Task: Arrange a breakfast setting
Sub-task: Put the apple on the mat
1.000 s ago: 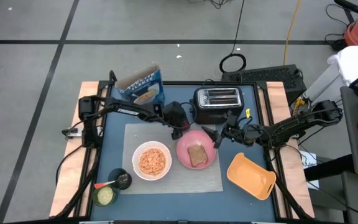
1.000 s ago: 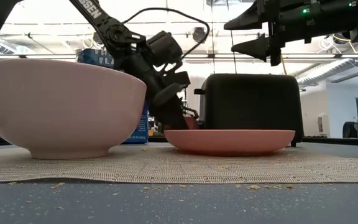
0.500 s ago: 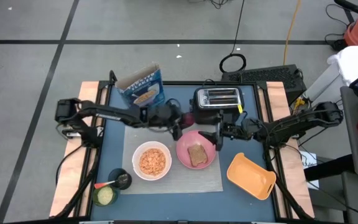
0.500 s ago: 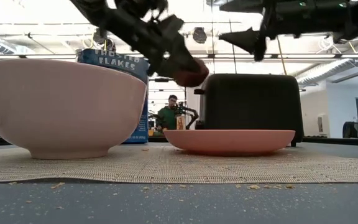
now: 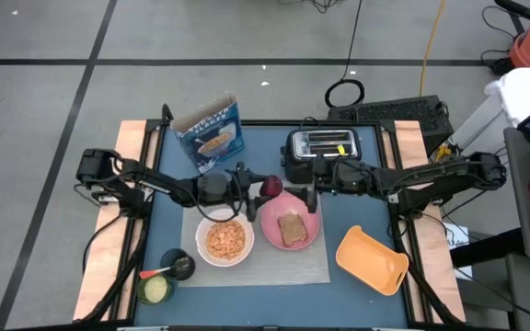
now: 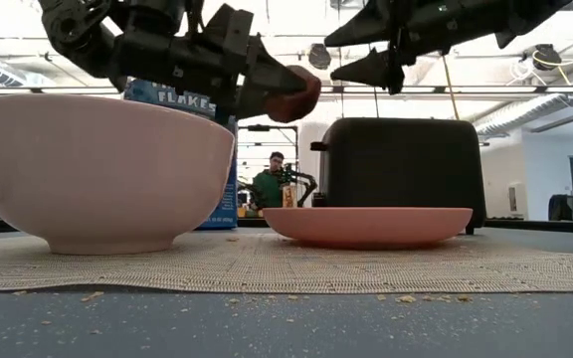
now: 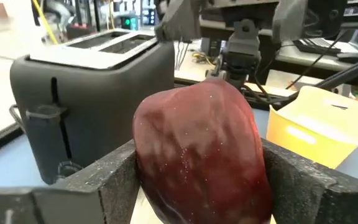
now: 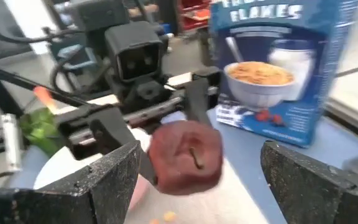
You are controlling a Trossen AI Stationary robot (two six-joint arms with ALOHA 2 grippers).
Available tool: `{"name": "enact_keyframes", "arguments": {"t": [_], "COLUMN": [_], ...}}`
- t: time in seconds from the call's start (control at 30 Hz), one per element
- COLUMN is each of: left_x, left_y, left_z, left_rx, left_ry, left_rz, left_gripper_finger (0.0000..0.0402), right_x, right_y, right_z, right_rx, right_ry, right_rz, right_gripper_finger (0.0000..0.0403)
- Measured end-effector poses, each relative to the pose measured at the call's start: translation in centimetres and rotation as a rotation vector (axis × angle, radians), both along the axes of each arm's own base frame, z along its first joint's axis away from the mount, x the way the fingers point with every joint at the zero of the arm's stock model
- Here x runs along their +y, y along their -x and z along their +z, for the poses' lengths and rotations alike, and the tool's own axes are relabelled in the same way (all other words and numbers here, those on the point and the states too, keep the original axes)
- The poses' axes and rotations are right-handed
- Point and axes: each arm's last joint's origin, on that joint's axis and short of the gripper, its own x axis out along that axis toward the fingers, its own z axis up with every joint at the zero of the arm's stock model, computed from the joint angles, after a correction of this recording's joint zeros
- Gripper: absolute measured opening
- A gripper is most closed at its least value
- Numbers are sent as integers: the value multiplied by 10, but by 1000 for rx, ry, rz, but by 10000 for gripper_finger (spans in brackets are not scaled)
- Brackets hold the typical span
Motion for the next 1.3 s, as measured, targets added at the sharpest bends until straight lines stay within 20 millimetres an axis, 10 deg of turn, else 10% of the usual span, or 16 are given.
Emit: {"name": "enact_keyframes", "arguments": {"t": [0.7,1.3], "left_x": [-11,-11], "left_y": [-1,-1], "left_z": [11,10], "left_rx": [-99,-88], "left_ry": [-85,-85], "left_rz": [-75,-79], "left_gripper_finger": [291,292], "right_x": [-3,-2], "right_y": [-29,-30], "right_z": [-23,-25], "right_rx": [-67,-52], "right_ry": [-36,-46], "right_rz": [124,167], "right_gripper_finger": [318,221]}}
